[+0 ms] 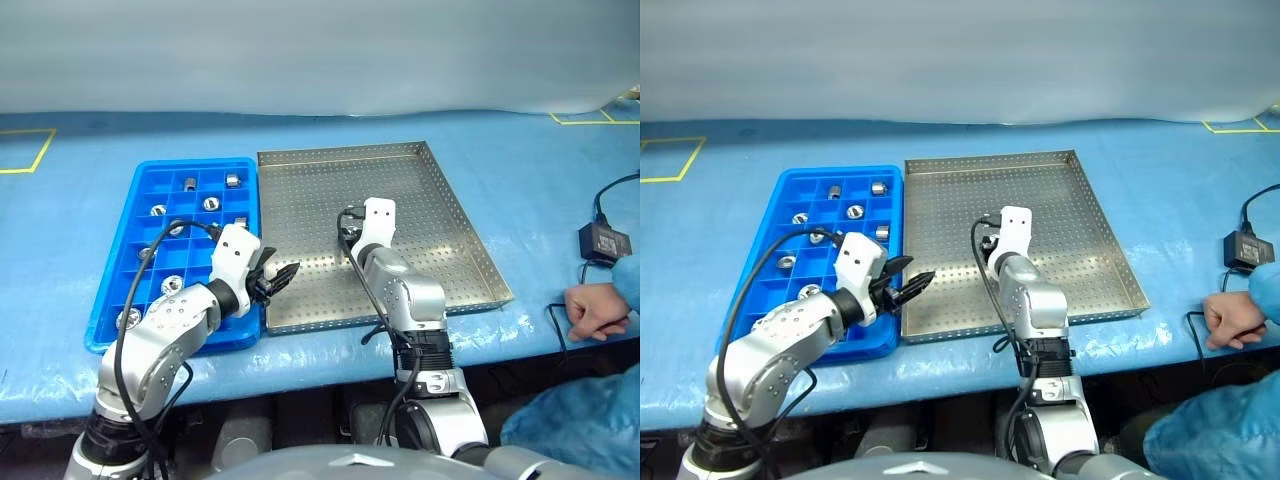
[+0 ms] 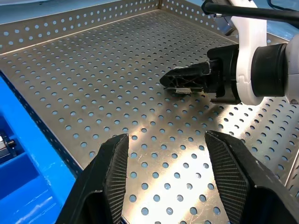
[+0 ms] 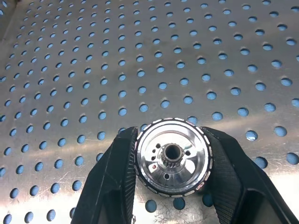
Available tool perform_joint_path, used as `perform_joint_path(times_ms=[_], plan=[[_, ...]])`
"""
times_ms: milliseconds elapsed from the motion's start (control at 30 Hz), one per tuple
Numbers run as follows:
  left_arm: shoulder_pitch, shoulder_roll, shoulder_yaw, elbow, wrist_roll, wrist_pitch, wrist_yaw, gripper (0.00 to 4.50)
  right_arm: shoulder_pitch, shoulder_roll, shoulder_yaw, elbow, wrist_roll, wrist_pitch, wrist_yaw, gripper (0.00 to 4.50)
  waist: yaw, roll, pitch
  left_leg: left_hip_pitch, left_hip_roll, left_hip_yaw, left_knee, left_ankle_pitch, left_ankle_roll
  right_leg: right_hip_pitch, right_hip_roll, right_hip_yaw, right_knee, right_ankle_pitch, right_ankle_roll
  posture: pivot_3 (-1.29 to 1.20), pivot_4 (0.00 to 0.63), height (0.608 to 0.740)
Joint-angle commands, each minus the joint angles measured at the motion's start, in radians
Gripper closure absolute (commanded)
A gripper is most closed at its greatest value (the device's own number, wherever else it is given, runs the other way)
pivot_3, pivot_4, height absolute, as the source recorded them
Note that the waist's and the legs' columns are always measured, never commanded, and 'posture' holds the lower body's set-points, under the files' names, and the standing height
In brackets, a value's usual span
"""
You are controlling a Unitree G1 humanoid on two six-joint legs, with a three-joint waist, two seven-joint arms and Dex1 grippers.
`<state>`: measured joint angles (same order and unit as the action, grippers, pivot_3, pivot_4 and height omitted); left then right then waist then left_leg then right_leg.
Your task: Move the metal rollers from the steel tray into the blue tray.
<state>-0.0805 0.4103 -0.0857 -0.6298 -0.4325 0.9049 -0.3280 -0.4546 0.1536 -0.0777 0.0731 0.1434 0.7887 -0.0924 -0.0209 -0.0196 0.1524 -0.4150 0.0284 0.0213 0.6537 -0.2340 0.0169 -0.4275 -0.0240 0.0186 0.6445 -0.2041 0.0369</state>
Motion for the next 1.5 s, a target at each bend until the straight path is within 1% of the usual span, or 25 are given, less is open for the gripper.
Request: perform_joint_path(times_ms=[33, 167, 233, 333, 433, 567, 667, 733, 767, 800, 967, 1233, 1333, 1500], plan=[[-0.006, 0.016, 0.022, -0.040, 0.006, -0.024, -0.005, 1.66, -0.023, 0.007, -0.002, -0.032, 0.019, -0.017, 0.009, 2.78, -0.001, 0.000, 0.000, 0.000, 0.000, 0.000, 0.000, 0.000, 0.000, 0.000, 0.000, 0.000, 0.000, 0.000, 0.000, 0.04, 0.150, 0.740], [-0.007, 0.043, 0.040, -0.039, 0.004, -0.025, -0.013, 1.66, -0.022, 0.003, 0.016, -0.088, 0.036, 0.007, 0.033, 2.78, -0.003, 0.000, 0.000, 0.000, 0.000, 0.000, 0.000, 0.000, 0.000, 0.000, 0.000, 0.000, 0.000, 0.000, 0.000, 0.03, 0.150, 0.740], [0.004, 0.061, 0.066, -0.049, -0.002, -0.022, -0.017, 1.66, -0.025, -0.004, 0.036, -0.129, 0.062, 0.029, 0.076, 2.78, -0.005, 0.001, 0.000, 0.000, 0.000, 0.000, 0.000, 0.000, 0.000, 0.000, 0.000, 0.000, 0.000, 0.000, 0.000, 0.03, 0.150, 0.740], [0.061, 0.101, 0.152, -0.087, 0.000, -0.007, -0.005, 1.66, -0.042, -0.034, 0.126, -0.207, 0.123, 0.069, 0.218, 2.78, -0.012, 0.001, 0.001, 0.000, 0.001, 0.000, -0.001, 0.000, 0.000, -0.001, 0.000, 0.000, 0.000, 0.000, 0.000, 0.06, 0.150, 0.740], [0.114, 0.121, 0.227, -0.122, -0.004, 0.007, 0.009, 1.66, -0.069, -0.046, 0.182, -0.235, 0.161, 0.091, 0.299, 2.78, -0.010, 0.001, 0.001, 0.001, 0.002, 0.000, -0.003, 0.000, 0.000, -0.001, 0.000, -0.001, 0.000, 0.000, 0.000, 0.10, 0.150, 0.740], [0.260, 0.098, 0.359, -0.231, -0.004, 0.034, 0.055, 1.66, -0.150, -0.023, 0.295, -0.152, 0.149, 0.058, 0.379, 2.78, 0.003, 0.001, 0.001, 0.001, 0.004, 0.000, -0.004, 0.000, 0.000, -0.001, 0.000, -0.002, 0.000, -0.001, -0.001, 0.20, 0.150, 0.740], [0.345, 0.062, 0.398, -0.291, -0.005, 0.037, 0.086, 1.66, -0.202, -0.005, 0.365, -0.072, 0.111, 0.021, 0.404, 2.78, 0.026, 0.001, 0.001, 0.001, 0.006, -0.001, -0.004, 0.000, 0.000, -0.001, -0.001, -0.002, -0.001, -0.001, -0.001, 0.26, 0.150, 0.740], [0.385, 0.034, 0.406, -0.323, -0.004, 0.038, 0.107, 1.66, -0.231, 0.012, 0.397, -0.025, 0.102, -0.009, 0.427, 2.78, 0.057, 0.000, 0.001, 0.001, 0.006, -0.001, -0.004, 0.000, 0.000, -0.001, -0.001, -0.003, -0.001, -0.001, -0.002, 0.29, 0.150, 0.740], [0.401, 0.020, 0.406, -0.336, -0.004, 0.036, 0.116, 1.66, -0.245, 0.023, 0.407, 0.003, 0.100, -0.030, 0.437, 2.78, 0.069, 0.000, 0.000, 0.001, 0.005, -0.001, -0.004, 0.000, -0.001, 0.000, -0.001, -0.003, -0.001, -0.004, -0.006, 0.31, 0.150, 0.740], [0.416, 0.007, 0.406, -0.349, -0.003, 0.033, 0.125, 1.66, -0.260, 0.036, 0.413, 0.040, 0.096, -0.049, 0.442, 2.78, 0.079, 0.000, 0.000, 0.001, 0.005, -0.002, -0.004, 0.000, -0.001, 0.000, -0.001, -0.004, -0.002, -0.005, -0.007, 0.33, 0.150, 0.740], [0.449, -0.033, 0.400, -0.378, 0.007, 0.026, 0.158, 1.66, -0.320, 0.076, 0.429, 0.196, 0.079, -0.141, 0.462, 2.78, 0.108, -0.001, 0.001, 0.001, 0.005, -0.001, -0.002, 0.000, -0.001, 0.000, -0.003, -0.004, -0.002, -0.006, -0.003, 0.37, 0.150, 0.740], [0.450, -0.039, 0.389, -0.390, 0.005, 0.034, 0.179, 1.66, -0.377, 0.109, 0.417, 0.341, 0.073, -0.215, 0.465, 2.78, 0.119, 0.000, 0.001, 0.001, 0.003, -0.002, -0.005, 0.000, -0.002, -0.001, -0.001, -0.005, -0.001, -0.005, -0.007, 0.38, 0.150, 0.740], [0.442, -0.035, 0.385, -0.385, 0.004, 0.041, 0.184, 1.66, -0.383, 0.121, 0.432, 0.353, 0.072, -0.229, 0.474, 2.78, 0.119, 0.000, 0.001, 0.001, 0.001, -0.003, -0.005, 0.000, -0.002, -0.001, -0.001, -0.006, -0.001, -0.005, -0.009, 0.38, 0.150, 0.740], [0.435, -0.038, 0.374, -0.384, 0.004, 0.047, 0.191, 1.66, -0.383, 0.137, 0.462, 0.353, 0.069, -0.234, 0.484, 2.78, 0.119, -0.001, 0.001, 0.001, 0.001, -0.003, -0.005, 0.000, -0.002, 0.000, -0.001, -0.006, -0.001, -0.007, -0.008, 0.39, 0.150, 0.740]])
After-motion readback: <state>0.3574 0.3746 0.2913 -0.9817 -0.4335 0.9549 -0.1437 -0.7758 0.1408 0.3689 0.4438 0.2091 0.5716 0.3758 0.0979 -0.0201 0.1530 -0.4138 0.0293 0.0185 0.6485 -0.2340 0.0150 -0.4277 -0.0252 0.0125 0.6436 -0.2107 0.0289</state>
